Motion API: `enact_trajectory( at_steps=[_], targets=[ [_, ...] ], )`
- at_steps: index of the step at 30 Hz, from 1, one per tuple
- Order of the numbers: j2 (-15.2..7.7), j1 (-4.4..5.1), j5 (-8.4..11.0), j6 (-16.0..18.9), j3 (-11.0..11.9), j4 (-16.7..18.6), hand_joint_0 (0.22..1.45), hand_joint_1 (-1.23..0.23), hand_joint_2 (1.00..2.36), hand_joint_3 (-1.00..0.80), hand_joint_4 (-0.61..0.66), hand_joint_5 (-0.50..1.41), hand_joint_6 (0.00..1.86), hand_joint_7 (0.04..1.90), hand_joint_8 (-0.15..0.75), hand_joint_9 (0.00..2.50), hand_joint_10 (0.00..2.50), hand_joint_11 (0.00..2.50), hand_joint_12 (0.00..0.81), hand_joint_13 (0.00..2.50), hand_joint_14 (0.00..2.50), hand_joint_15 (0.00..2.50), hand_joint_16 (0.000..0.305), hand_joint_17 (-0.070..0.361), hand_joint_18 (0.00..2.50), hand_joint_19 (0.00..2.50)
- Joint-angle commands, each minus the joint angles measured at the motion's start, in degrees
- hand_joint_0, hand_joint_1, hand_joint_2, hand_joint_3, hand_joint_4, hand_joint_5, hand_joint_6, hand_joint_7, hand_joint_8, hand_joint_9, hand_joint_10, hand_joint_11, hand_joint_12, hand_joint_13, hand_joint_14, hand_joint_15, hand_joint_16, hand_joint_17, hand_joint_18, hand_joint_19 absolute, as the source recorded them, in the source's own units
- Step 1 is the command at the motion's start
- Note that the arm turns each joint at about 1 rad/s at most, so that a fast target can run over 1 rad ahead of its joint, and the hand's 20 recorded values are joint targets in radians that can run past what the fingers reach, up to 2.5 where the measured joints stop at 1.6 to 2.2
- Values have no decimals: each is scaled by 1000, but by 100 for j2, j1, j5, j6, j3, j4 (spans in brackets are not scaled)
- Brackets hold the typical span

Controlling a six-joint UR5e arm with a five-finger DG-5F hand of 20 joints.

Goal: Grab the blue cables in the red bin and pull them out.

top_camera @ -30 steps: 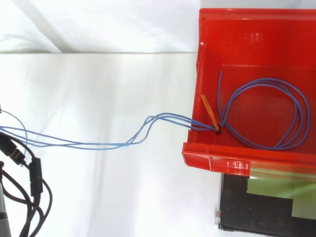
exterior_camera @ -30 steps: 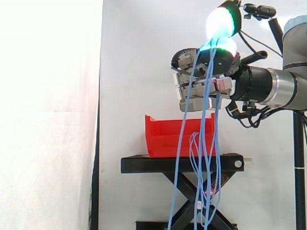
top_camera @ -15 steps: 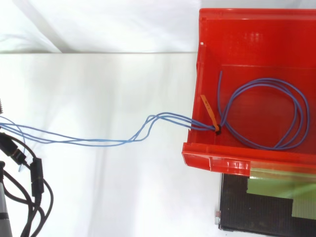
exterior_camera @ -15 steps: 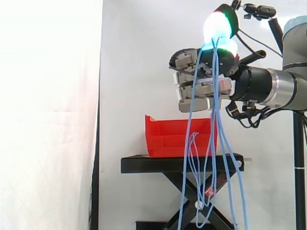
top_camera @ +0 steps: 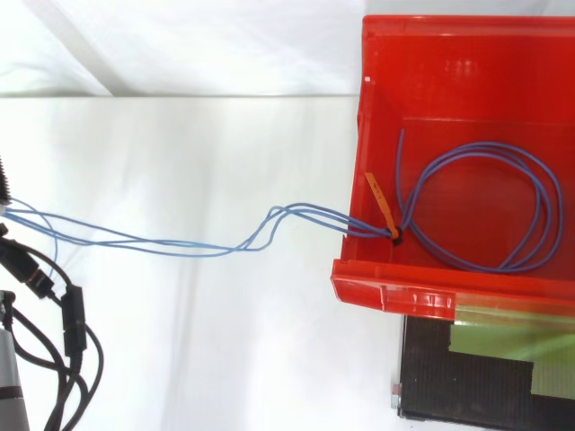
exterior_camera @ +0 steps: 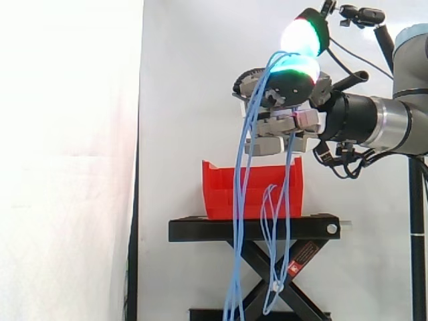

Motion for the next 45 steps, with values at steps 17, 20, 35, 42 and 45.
enact_trajectory(
  at_steps=[17,20,35,42,45],
  targets=[
    [-5,-37,0,9,-1,0,959,-1058,1010,-712,181,473,1014,263,238,835,803,1406,393,1345,3,1702,49,109,781,1120],
    [-5,-37,0,9,-1,0,963,-1068,1010,-709,200,365,1110,221,267,695,808,1339,359,1315,4,1665,48,109,761,1118],
    [-5,-63,0,9,-1,0,973,-1096,1010,-720,126,265,1077,220,275,548,822,1275,337,1247,7,1638,48,107,713,1122],
    [-5,-72,0,9,-1,0,945,-1078,1008,-776,131,289,1018,240,276,545,831,1261,343,1238,7,1625,47,106,698,1132],
    [4,-72,0,17,-1,0,903,-1040,1004,-880,135,319,977,256,277,576,805,1286,343,1263,6,1611,47,105,701,1136]
  ],
)
